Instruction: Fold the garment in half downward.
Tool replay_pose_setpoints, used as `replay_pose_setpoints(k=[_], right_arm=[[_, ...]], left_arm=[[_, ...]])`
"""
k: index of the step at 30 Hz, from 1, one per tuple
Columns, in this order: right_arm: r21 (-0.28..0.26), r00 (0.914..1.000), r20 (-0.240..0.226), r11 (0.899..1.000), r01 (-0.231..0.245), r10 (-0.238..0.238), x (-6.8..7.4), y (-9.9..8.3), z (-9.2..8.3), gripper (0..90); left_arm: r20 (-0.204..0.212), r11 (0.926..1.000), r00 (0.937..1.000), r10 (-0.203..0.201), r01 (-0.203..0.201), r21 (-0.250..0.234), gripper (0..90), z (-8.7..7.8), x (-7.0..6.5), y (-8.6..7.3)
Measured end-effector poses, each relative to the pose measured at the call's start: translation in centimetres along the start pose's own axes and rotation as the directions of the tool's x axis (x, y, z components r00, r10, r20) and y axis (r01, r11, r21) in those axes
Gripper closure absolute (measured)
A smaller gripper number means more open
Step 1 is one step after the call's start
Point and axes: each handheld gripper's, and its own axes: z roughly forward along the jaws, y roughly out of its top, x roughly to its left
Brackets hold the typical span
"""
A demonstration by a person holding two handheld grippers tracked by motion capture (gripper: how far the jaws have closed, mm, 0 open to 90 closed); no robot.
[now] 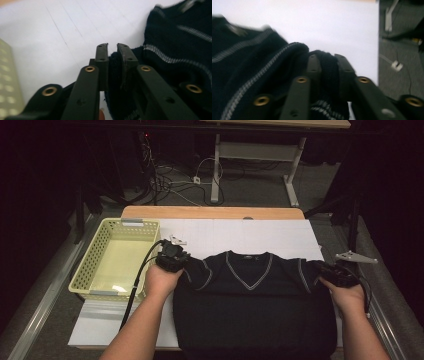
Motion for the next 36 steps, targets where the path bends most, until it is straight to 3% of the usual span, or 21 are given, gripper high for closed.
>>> replay_pose_setpoints(k=[1, 3, 6, 8, 12, 16, 19, 21, 25, 29, 32, 36], right_arm=[[0.019, 1.0, 0.0, 1.0, -0.007, 0.007, -0.1, -0.4, 0.5, 66.9], [0.003, 0.9999, 0.005, 1.0, -0.014, 0.014, -0.3, -0.6, 0.3, 55.7], [-0.048, 1.0, 0.003, 0.999, -0.006, 0.006, -0.3, 0.3, -0.9, 50.4], [-0.062, 0.9999, -0.006, 0.998, 0.011, -0.011, 0.3, 1.1, -1.3, 49.8], [-0.049, 0.999, -0.043, 0.999, 0.011, -0.013, 1.8, 1.5, -0.1, 49.7], [0.036, 0.9991, -0.039, 0.999, -0.017, 0.019, 2.5, 0.8, 2.6, 50.0], [0.087, 0.9987, -0.028, 0.995, -0.039, 0.042, 2.4, 0.4, 3.9, 48.7], [0.119, 0.9978, -0.044, 0.992, -0.045, 0.05, 2.3, 0.2, 4.5, 48.7], [0.141, 0.9952, -0.083, 0.989, -0.039, 0.051, 2.5, 0.1, 5.0, 62.4], [0.126, 0.9947, -0.101, 0.992, -0.004, 0.017, 3.0, 0.1, 4.7, 76.3], [0.102, 0.9967, -0.076, 0.994, 0.037, -0.029, 3.4, 0.2, 4.1, 77.7], [0.038, 0.9979, -0.058, 0.999, 0.03, -0.028, 3.1, 0.7, 1.6, 77.7]], left_arm=[[0.002, 1.0, 1.0, -0.001, 0.001, 0.007, 72.6, 0.3, -0.1, 0.0], [-0.015, 0.9997, 0.9998, 0.011, -0.011, -0.022, 58.9, 0.2, -0.3, 0.2], [0.012, 0.997, 0.9999, 0.004, -0.003, -0.078, 47.1, -0.1, -0.5, 0.6], [0.037, 0.9959, 0.9993, -0.005, 0.008, -0.09, 44.6, 0.4, -0.7, 0.7], [0.083, 0.9984, 0.9963, -0.023, 0.027, -0.05, 38.8, 2.6, -1.3, 0.5], [0.113, 0.9986, 0.9926, -0.045, 0.048, -0.025, 38.9, 4.8, -2.0, 0.2], [0.125, 0.9988, 0.9909, -0.049, 0.048, 0.012, 42.1, 6.0, -2.3, 0.1], [0.162, 0.9987, 0.9855, -0.05, 0.047, 0.022, 48.6, 6.4, -2.3, 0.0], [0.188, 0.9997, 0.9819, -0.022, 0.02, 0.014, 64.9, 6.3, -2.5, -0.1], [0.173, 1.0, 0.9849, -0.002, 0.003, -0.004, 78.1, 5.9, -2.7, -0.1], [0.172, 0.999, 0.9849, 0.013, -0.005, -0.044, 80.7, 4.8, -2.8, 0.1], [0.177, 0.9946, 0.9836, 0.036, -0.018, -0.103, 81.1, 2.4, -2.9, 0.3]])
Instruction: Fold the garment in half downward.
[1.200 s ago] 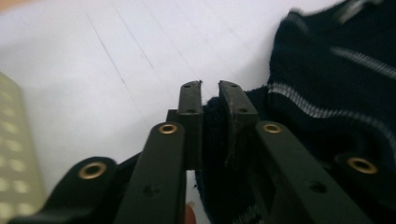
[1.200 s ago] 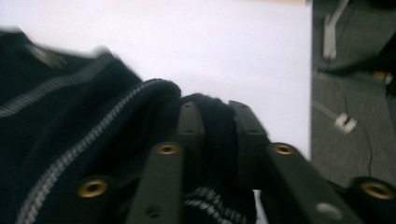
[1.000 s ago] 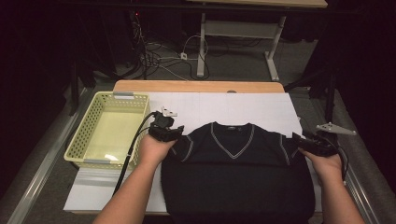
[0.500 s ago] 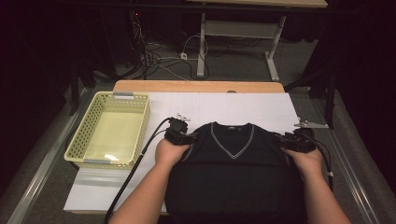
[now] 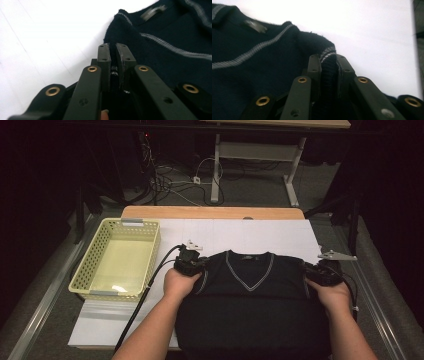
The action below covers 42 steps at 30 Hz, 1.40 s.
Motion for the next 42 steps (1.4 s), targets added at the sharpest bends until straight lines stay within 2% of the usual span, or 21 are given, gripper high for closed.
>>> replay_pose_setpoints(k=[5, 8, 12, 21, 26, 27, 29, 32, 34, 37, 40, 42], right_arm=[[-0.09, 0.9998, 0.003, 0.996, 0.022, -0.022, 0.3, 0.1, -3.9, 77.7], [-0.115, 0.9991, 0.0, 0.992, 0.043, -0.043, 0.8, -0.4, -5.6, 77.7], [-0.141, 0.998, -0.011, 0.988, 0.06, -0.062, 1.5, -1.6, -7.2, 77.7], [-0.168, 0.9948, -0.057, 0.983, 0.074, -0.084, 2.9, -4.7, -9.6, 77.7], [-0.17, 0.9932, -0.077, 0.983, 0.073, -0.087, 3.6, -6.6, -10.2, 77.8], [-0.159, 0.9932, -0.077, 0.984, 0.075, -0.088, 3.7, -7.1, -10.0, 77.9], [-0.127, 0.9939, -0.08, 0.99, 0.066, -0.076, 3.7, -8.1, -9.5, 77.9], [-0.113, 0.995, -0.087, 0.993, 0.04, -0.05, 3.6, -9.2, -9.3, 77.9], [-0.11, 0.9952, -0.092, 0.994, 0.022, -0.032, 3.7, -9.5, -9.7, 77.9], [-0.128, 0.995, -0.094, 0.992, 0.021, -0.033, 4.1, -9.5, -11.2, 77.9], [-0.155, 0.9947, -0.09, 0.987, 0.035, -0.05, 4.6, -9.6, -12.6, 77.9], [-0.161, 0.9952, -0.089, 0.986, 0.028, -0.043, 4.8, -10.2, -13.1, 77.8]], left_arm=[[0.006, 0.9967, 0.9992, 0.04, -0.04, -0.071, 81.6, -2.7, -0.9, -0.1], [0.02, 0.9932, 0.9988, 0.044, -0.041, -0.109, 81.6, -4.2, -1.1, -0.5], [0.032, 0.9893, 0.9972, 0.067, -0.063, -0.132, 81.9, -5.5, -1.6, -1.6], [0.079, 0.9843, 0.9914, 0.104, -0.091, -0.151, 81.8, -8.1, -2.8, -5.2], [0.097, 0.9832, 0.9878, 0.122, -0.107, -0.148, 81.9, -8.7, -3.4, -7.1], [0.091, 0.9828, 0.9873, 0.13, -0.116, -0.144, 81.9, -8.6, -3.4, -7.5], [0.084, 0.9863, 0.986, 0.144, -0.137, -0.093, 81.9, -8.1, -3.5, -8.3], [0.101, 0.9896, 0.986, 0.133, -0.127, -0.068, 81.9, -7.9, -3.6, -9.3], [0.114, 0.9888, 0.9848, 0.131, -0.122, -0.087, 81.9, -8.5, -3.8, -9.6], [0.133, 0.9846, 0.9804, 0.146, -0.13, -0.117, 81.9, -10.0, -4.5, -9.7], [0.138, 0.9785, 0.9746, 0.176, -0.158, -0.133, 81.8, -11.2, -5.3, -9.9], [0.133, 0.9768, 0.9737, 0.185, -0.168, -0.133, 81.7, -11.7, -5.6, -10.5]])
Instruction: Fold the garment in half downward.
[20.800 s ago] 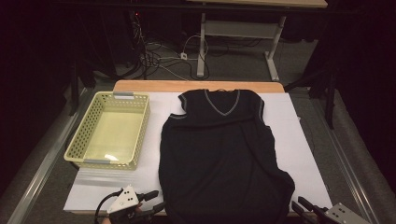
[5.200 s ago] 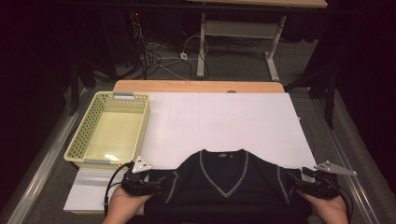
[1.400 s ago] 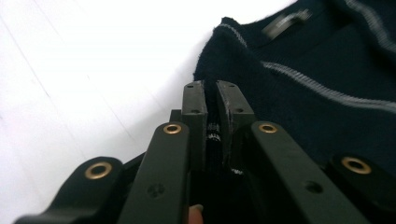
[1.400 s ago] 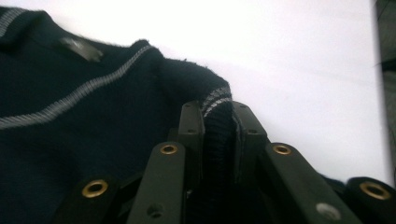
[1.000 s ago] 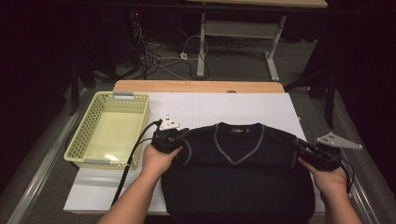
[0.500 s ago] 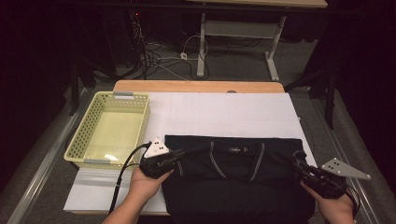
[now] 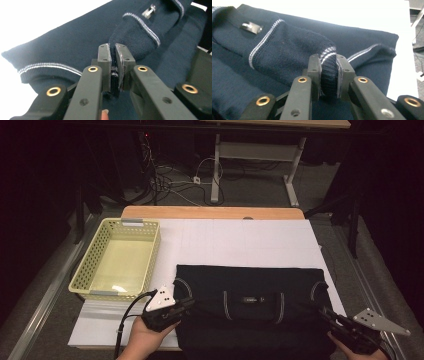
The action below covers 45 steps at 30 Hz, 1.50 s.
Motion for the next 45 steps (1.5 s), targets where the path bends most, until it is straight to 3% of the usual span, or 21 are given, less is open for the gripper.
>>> replay_pose_setpoints(k=[4, 10, 13, 17, 22, 27, 34, 36, 41, 45], right_arm=[[0.002, 0.9999, -0.005, 1.0, -0.016, 0.016, 0.2, -1.3, -0.3, 77.9], [0.047, 0.9999, 0.0, 0.999, -0.014, 0.014, 0.4, -3.0, 0.0, 77.9], [0.051, 0.9999, -0.002, 0.999, -0.013, 0.013, 0.4, -3.3, -0.1, 76.9], [0.049, 0.9995, -0.012, 0.998, -0.027, 0.028, 0.4, -3.3, -0.1, 68.8], [-0.005, 0.9991, 0.003, 0.999, -0.043, 0.043, 0.5, -2.5, -0.9, 51.7], [-0.033, 0.9979, 0.036, 0.998, -0.052, 0.053, 0.2, -2.1, -1.3, 44.3], [-0.033, 0.9972, 0.053, 0.998, -0.051, 0.053, 0.1, -2.2, -1.1, 38.8], [-0.039, 0.9965, 0.053, 0.997, -0.062, 0.064, 0.0, -2.1, -1.1, 37.9], [-0.06, 0.996, 0.059, 0.996, -0.064, 0.067, 0.1, -1.5, -1.0, 37.9], [-0.056, 0.9967, 0.057, 0.997, -0.056, 0.059, 0.1, -1.4, -0.6, 37.9]], left_arm=[[0.0, 0.9994, 0.9998, 0.02, -0.02, 0.029, 81.7, 0.0, -0.6, -1.3], [0.026, 0.9939, 0.9997, -0.002, -0.001, 0.11, 81.5, 1.4, -0.8, -3.5], [0.038, 0.9927, 0.9992, -0.013, 0.009, 0.12, 81.0, 1.8, -0.9, -3.9], [0.043, 0.9943, 0.9987, -0.026, 0.021, 0.104, 78.5, 1.6, -0.8, -3.8], [0.048, 0.9992, 0.9988, -0.014, 0.012, 0.039, 65.4, 1.0, -0.6, -3.6], [0.01, 0.9964, 0.9965, -0.084, 0.083, 0.016, 46.3, 0.9, 0.5, -3.3], [-0.031, 0.9961, 0.9958, -0.087, 0.087, 0.011, 28.3, 1.4, 0.9, -3.2], [-0.03, 0.9946, 0.9942, -0.103, 0.104, 0.007, 23.4, 1.5, 1.1, -3.1], [-0.038, 0.9919, 0.9912, -0.127, 0.127, -0.008, 16.8, 1.4, 1.4, -2.6], [-0.042, 0.9924, 0.9915, -0.123, 0.123, -0.006, 14.4, 1.6, 1.3, -2.6]])
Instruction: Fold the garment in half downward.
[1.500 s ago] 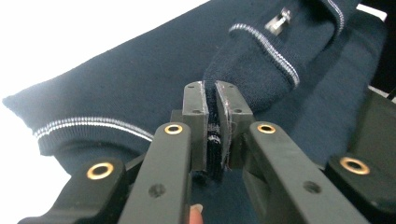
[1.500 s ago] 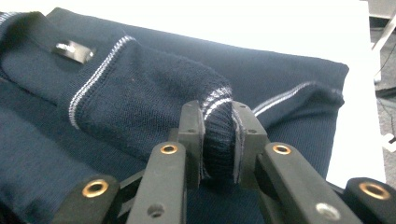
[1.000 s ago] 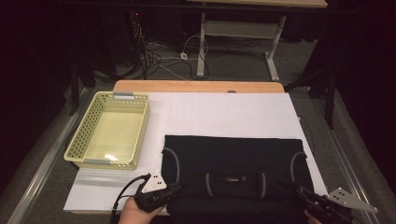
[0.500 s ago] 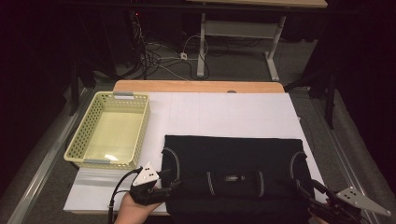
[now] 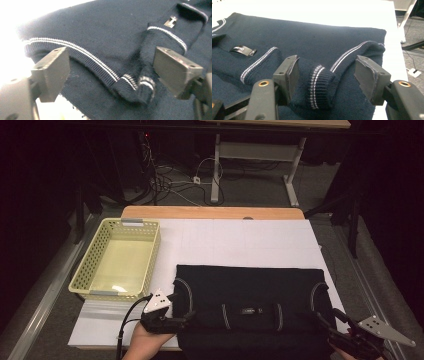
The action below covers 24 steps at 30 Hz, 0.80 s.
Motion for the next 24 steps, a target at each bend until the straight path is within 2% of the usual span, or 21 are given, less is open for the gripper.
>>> replay_pose_setpoints(k=[4, 7, 11, 18, 24], right_arm=[[0.003, 1.0, -0.001, 1.0, 0.002, -0.002, 0.0, 0.0, 0.2, 37.8], [-0.002, 1.0, 0.002, 1.0, 0.003, -0.003, -0.2, 0.1, 0.3, 37.7], [0.007, 0.9999, 0.006, 1.0, 0.016, -0.016, -0.2, 0.3, 0.7, 37.8], [0.018, 0.9992, 0.03, 1.0, 0.025, -0.026, -0.8, 1.1, 1.4, 37.3], [0.02, 0.9988, 0.049, 1.0, -0.009, 0.008, -2.5, 2.1, 2.6, 37.4]], left_arm=[[-0.011, 1.0, 0.9999, 0.001, -0.001, 0.0, 11.7, 0.1, -0.1, 0.1], [-0.019, 0.9999, 0.9998, -0.009, 0.009, 0.004, 4.9, 0.2, 0.0, 0.2], [-0.035, 0.9997, 0.9992, -0.018, 0.018, 0.016, 0.4, 0.2, 0.2, 0.1], [-0.055, 0.9991, 0.9981, -0.028, 0.03, 0.028, 0.0, 0.4, 0.5, 0.6], [-0.086, 0.9978, 0.9951, -0.05, 0.054, 0.039, 0.0, 1.1, 1.5, 1.4]])
